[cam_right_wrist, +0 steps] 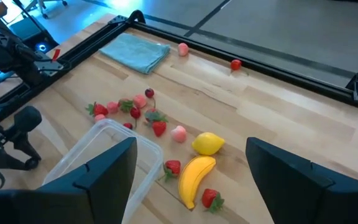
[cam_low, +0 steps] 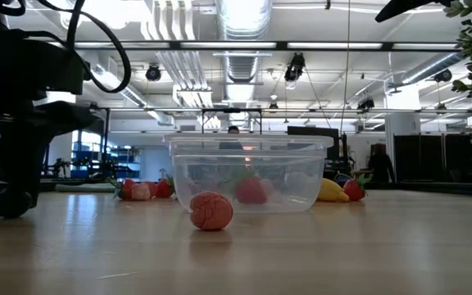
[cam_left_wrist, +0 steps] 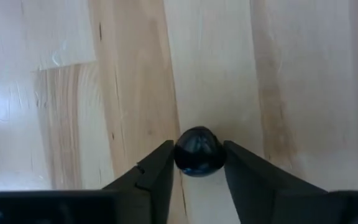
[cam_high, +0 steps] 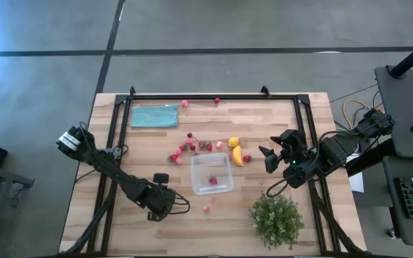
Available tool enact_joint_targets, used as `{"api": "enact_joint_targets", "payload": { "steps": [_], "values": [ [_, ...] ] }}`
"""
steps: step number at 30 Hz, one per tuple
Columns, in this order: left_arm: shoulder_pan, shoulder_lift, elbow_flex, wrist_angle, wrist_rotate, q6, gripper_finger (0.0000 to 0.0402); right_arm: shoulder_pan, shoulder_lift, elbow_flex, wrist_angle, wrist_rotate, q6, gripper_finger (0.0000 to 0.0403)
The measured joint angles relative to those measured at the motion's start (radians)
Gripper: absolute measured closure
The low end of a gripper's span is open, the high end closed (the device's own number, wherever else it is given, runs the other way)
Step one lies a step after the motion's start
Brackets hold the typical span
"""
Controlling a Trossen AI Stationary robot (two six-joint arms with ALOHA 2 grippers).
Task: Pick and placing Produce into tupperware
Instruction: Put the blueberry into the transparent bin, then put the pink peach into the transparent bin
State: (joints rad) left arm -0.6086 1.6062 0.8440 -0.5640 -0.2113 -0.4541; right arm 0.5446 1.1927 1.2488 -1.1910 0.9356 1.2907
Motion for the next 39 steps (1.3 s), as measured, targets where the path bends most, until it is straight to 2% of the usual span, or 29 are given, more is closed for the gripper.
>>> {"api": "enact_joint_targets", "payload": {
  "steps": [4,11,17,21,24,27,30,32,36,39],
  "values": [
    [0.000,0.002,0.002,0.010,0.001,0.000,0.0316,0.000,0.000,0.000,0.000,0.000,0.000,0.0110],
    [0.013,-0.006,0.000,-0.005,-0.033,0.000,0.0311,0.000,0.000,0.000,0.000,0.000,0.000,0.0110],
    [0.066,-0.102,0.025,-0.092,-0.067,0.067,0.0311,0.000,0.000,0.000,-0.002,-0.027,-0.004,0.0110],
    [0.161,-0.199,0.053,-0.030,-0.068,0.233,0.0311,0.000,0.000,0.000,-0.002,-0.045,-0.006,0.0110],
    [0.288,-0.234,0.071,0.082,0.010,0.356,0.0311,0.000,0.000,0.000,-0.001,-0.046,-0.005,0.0110],
    [0.420,-0.217,0.104,0.152,0.084,0.381,0.0309,0.000,0.000,0.000,-0.002,-0.046,0.012,0.0110],
    [0.509,-0.156,0.148,0.168,0.131,0.381,0.0292,0.000,0.000,0.000,-0.001,-0.046,0.019,0.0110],
    [0.541,-0.106,0.183,0.193,0.198,0.380,0.0271,0.000,0.000,0.000,-0.001,-0.048,0.037,0.0108],
    [0.552,-0.011,0.264,0.170,0.247,0.381,0.0221,0.000,0.000,0.000,-0.001,-0.057,0.060,0.0096],
    [0.545,0.025,0.318,0.061,0.251,0.378,0.0191,0.000,0.000,0.000,-0.001,-0.099,0.065,0.0089]
  ]
}}
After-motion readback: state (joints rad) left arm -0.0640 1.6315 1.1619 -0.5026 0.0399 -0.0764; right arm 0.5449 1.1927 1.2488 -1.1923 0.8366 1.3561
